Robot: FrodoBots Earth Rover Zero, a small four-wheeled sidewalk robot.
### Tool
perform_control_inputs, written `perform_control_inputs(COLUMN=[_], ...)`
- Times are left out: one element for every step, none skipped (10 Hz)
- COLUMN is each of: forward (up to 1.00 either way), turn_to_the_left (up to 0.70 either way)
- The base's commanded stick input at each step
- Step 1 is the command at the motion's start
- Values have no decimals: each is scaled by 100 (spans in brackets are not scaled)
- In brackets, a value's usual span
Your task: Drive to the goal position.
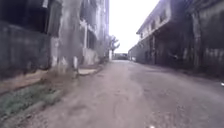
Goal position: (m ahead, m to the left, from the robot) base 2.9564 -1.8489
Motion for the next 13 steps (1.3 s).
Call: perform_control_inputs(forward=[50, 50, 50, 50, 50, 50, 50, 50, 50, 50, 50, 50, 50], turn_to_the_left=[0, 0, 0, 0, 0, 0, 0, 0, 0, -50, -50, 0, 0])
